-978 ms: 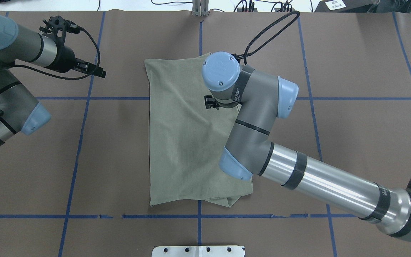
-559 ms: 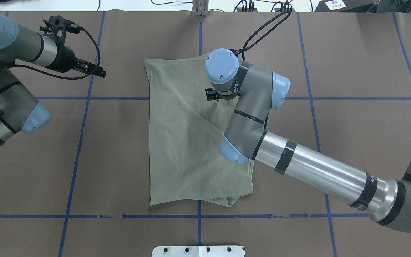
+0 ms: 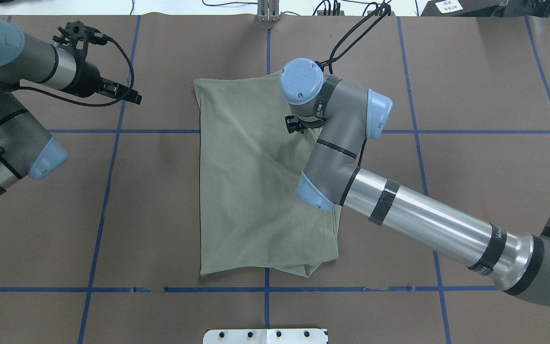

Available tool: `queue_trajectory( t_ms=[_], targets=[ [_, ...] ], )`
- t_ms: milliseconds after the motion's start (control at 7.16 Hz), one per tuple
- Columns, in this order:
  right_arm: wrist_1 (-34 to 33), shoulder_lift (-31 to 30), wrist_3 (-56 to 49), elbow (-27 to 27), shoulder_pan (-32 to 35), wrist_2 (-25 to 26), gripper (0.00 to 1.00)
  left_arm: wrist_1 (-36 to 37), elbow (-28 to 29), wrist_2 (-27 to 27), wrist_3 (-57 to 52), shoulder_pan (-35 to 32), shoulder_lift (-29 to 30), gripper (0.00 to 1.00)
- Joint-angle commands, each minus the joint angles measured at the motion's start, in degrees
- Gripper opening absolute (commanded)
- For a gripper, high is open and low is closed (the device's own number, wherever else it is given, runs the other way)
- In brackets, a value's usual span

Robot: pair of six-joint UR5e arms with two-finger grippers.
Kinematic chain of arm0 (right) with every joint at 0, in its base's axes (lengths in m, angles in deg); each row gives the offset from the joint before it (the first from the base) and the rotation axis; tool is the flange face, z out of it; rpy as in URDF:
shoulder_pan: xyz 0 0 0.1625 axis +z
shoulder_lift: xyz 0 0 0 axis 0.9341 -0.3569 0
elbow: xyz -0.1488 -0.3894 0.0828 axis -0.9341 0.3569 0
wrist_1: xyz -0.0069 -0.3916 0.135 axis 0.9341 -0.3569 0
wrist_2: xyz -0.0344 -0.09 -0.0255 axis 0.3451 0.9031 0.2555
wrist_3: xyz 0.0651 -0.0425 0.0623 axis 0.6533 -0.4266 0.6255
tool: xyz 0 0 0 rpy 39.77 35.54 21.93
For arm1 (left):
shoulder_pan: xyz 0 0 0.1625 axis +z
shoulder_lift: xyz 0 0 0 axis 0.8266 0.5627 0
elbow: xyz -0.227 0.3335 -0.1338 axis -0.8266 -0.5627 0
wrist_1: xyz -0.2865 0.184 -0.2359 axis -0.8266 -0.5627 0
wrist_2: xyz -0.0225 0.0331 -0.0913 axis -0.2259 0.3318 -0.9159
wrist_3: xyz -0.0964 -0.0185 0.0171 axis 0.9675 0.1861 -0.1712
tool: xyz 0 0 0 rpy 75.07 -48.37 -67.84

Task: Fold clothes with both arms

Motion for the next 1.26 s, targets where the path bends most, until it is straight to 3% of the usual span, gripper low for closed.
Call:
queue_trajectory(
  t_ms=[0,140,419,559,698,838,1117],
  targets=[
    [-4.8,-0.4,-3.9,0.0,1.5,0.3,1.0,0.0,0.0,0.0,0.0,0.0,0.0,1.0],
    [-8.0,-0.9,-6.9,0.0,2.6,0.9,1.0,0.0,0.0,0.0,-0.1,0.0,0.0,1.0],
    [-7.8,-2.1,-9.3,-0.9,4.5,0.9,1.0,0.0,-0.5,0.0,0.6,0.0,0.1,1.0],
    [-7.8,-2.9,-8.3,-4.9,5.0,-2.0,1.0,0.3,-2.0,0.1,4.5,0.1,0.1,1.0],
    [-7.7,-7.3,-3.6,-12.8,5.2,-7.1,1.0,0.3,-5.6,0.3,10.5,1.3,-1.0,1.0],
    [-3.2,-13.3,2.6,-21.5,4.8,-9.1,1.0,0.4,-11.8,1.6,17.4,5.1,-4.1,1.0],
    [15.3,-27.9,22.4,-33.9,-1.4,-10.1,1.0,0.9,-23.2,8.1,29.8,15.2,-10.6,1.0]
  ],
)
